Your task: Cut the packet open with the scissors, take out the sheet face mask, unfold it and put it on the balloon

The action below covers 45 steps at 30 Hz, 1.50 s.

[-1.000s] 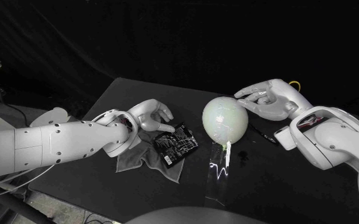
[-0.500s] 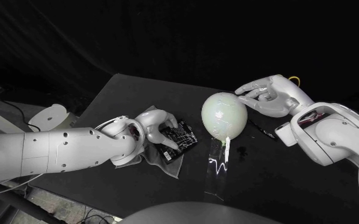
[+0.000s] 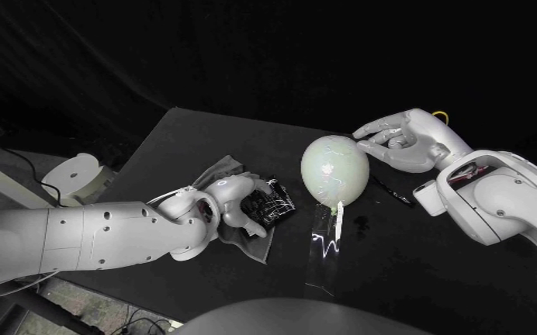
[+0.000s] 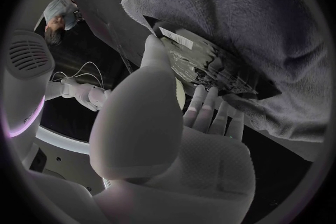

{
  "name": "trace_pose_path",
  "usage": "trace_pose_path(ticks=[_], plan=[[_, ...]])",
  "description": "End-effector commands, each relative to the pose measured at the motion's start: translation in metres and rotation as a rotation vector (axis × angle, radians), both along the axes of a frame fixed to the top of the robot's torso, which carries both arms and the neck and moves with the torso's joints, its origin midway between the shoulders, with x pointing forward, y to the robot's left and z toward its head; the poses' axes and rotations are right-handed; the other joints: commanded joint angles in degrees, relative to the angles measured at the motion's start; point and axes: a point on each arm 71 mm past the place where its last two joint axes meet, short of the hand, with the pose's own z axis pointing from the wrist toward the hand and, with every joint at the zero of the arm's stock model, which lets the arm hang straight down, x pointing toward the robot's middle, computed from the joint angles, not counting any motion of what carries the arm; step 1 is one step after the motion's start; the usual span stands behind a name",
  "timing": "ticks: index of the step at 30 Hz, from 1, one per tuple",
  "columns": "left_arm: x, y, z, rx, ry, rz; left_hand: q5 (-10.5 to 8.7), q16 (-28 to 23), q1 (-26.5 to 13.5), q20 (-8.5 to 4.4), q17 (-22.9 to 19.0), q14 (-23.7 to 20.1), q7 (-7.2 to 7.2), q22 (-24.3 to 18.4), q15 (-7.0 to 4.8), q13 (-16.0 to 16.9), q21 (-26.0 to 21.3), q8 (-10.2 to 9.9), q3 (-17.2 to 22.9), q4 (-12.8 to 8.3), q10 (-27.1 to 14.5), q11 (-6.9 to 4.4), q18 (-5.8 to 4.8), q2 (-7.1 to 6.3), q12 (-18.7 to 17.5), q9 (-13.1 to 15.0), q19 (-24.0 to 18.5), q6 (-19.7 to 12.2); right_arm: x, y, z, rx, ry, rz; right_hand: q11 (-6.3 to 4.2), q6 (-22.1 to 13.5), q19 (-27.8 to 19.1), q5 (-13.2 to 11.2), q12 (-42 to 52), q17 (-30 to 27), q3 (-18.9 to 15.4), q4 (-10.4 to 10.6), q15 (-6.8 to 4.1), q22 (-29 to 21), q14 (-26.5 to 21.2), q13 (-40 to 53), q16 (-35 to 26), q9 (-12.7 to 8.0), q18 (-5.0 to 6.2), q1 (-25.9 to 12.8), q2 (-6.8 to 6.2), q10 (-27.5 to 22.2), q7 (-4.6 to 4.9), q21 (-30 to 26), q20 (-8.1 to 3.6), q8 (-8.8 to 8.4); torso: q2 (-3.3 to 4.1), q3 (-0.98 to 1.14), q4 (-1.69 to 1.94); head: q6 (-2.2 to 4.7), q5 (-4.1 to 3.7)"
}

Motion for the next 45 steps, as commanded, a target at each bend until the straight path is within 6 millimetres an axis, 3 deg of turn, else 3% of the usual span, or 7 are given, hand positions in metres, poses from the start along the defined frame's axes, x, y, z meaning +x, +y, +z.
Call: trace_pose_path(ticks=[1,13,19,24,25,32,45], plan=[[-0.002,-0.003,-0.004,0.03,-0.016,-0.012,0.13,-0.6,0.6,0.02,-0.5,-0.7,5.08,0.0,0.32,-0.2,-0.4,-0.7,-0.5,0.0,-2.8,0.99,-0.28,-0.05,-0.9,-0.5,-0.1,-1.0,-0.001,0.001,0.0,-0.011,-0.008,0.013,0.25,-0.4,-0.3,-0.2,-0.3,0.0,-0.1,-0.4,-0.13,2.7,-0.3,0.1,-0.2,0.0,-0.24,-0.5,0.1,0.2,0.04,-0.2,0.11,-0.02,0.05,-0.01,0.03,-0.18,-0.03],[-0.003,-0.001,-0.013,0.066,-0.017,-0.025,0.16,-2.2,1.9,-0.39,-1.7,-2.2,5.34,0.2,0.29,-0.9,-0.1,-3.0,-0.3,-0.1,-11.4,1.18,0.11,-0.15,-2.9,-2.3,0.9,-4.2,-0.001,0.0,0.0,-0.013,-0.007,0.012,0.26,-0.4,-0.4,-0.2,-0.4,0.0,-0.1,-0.4,-0.12,2.6,-0.3,0.1,-0.2,0.1,-0.22,-0.6,0.1,0.2,0.05,-0.4,0.12,-0.03,0.0,0.02,0.02,-0.59,0.12],[-0.003,0.001,-0.016,0.066,-0.021,-0.024,0.34,2.0,8.1,-1.36,1.9,4.1,5.31,1.1,0.59,-0.2,1.7,-0.6,5.2,-0.2,-6.2,1.26,2.44,0.51,-1.8,-0.5,5.5,0.0,-0.001,-0.001,0.0,-0.014,-0.006,0.011,0.26,-0.4,-0.4,-0.2,-0.4,0.0,-0.1,-0.4,-0.11,2.7,-0.3,0.1,-0.2,0.1,-0.23,-0.7,0.12,0.2,0.05,-0.3,0.13,-0.03,-0.01,-0.04,-0.04,-0.69,0.1],[-0.002,0.003,-0.017,0.055,-0.019,-0.023,0.35,4.4,11.1,-0.64,3.5,10.1,5.34,1.5,0.76,0.4,2.7,2.4,11.0,-0.2,1.2,1.61,4.64,3.1,-0.4,1.5,8.3,6.3,-0.001,-0.002,0.0,-0.014,-0.006,0.008,0.26,-0.4,-0.4,-0.2,-0.4,0.0,-0.1,-0.4,-0.11,2.7,-0.3,0.1,-0.2,0.1,-0.23,-0.7,0.12,0.2,0.05,-0.3,0.13,-0.03,0.02,-0.02,-0.03,-0.84,-0.05],[-0.002,0.003,-0.017,0.053,-0.018,-0.023,0.09,5.1,11.5,-0.51,4.0,12.2,5.08,1.5,0.64,0.5,2.9,3.6,12.9,-0.2,4.0,1.38,5.08,5.1,0.0,2.4,8.9,9.0,-0.001,-0.003,0.0,-0.014,-0.006,0.008,0.25,-0.4,-0.4,-0.2,-0.4,0.0,0.0,-0.4,-0.11,2.6,-0.3,0.1,-0.2,0.1,-0.22,-0.7,0.14,0.2,0.05,-0.4,0.13,-0.02,0.02,-0.02,-0.03,-0.84,-0.05],[-0.002,0.005,-0.019,0.047,0.002,-0.024,-0.08,6.4,12.9,-0.35,4.8,19.9,4.77,1.5,0.76,0.8,3.7,4.2,17.3,-0.6,13.1,1.25,5.46,9.47,0.7,1.8,12.3,13.7,-0.001,-0.004,0.0,-0.015,-0.006,0.006,0.24,-0.4,-0.5,-0.1,-0.4,-0.1,0.0,-0.4,-0.11,2.6,-0.3,0.1,-0.2,0.1,-0.21,-0.7,0.17,0.2,0.03,-0.4,0.13,-0.01,-0.05,-0.02,-0.02,-0.99,-0.05],[0.001,0.01,-0.024,0.067,0.031,-0.021,-0.06,7.0,17.4,-0.37,5.0,27.5,3.72,2.0,-0.14,0.7,5.8,3.1,21.8,-1.2,18.4,0.46,6.14,11.33,0.4,-0.1,19.9,18.5,-0.001,-0.005,0.0,-0.015,-0.007,0.003,0.16,-0.4,-0.5,0.0,-0.3,-0.1,0.2,-0.6,-0.15,2.6,-0.3,0.2,-0.2,0.1,-0.21,-0.6,0.21,0.4,-0.04,-0.4,0.13,0.02,-0.02,0.01,-0.1,-1.16,0.28]])
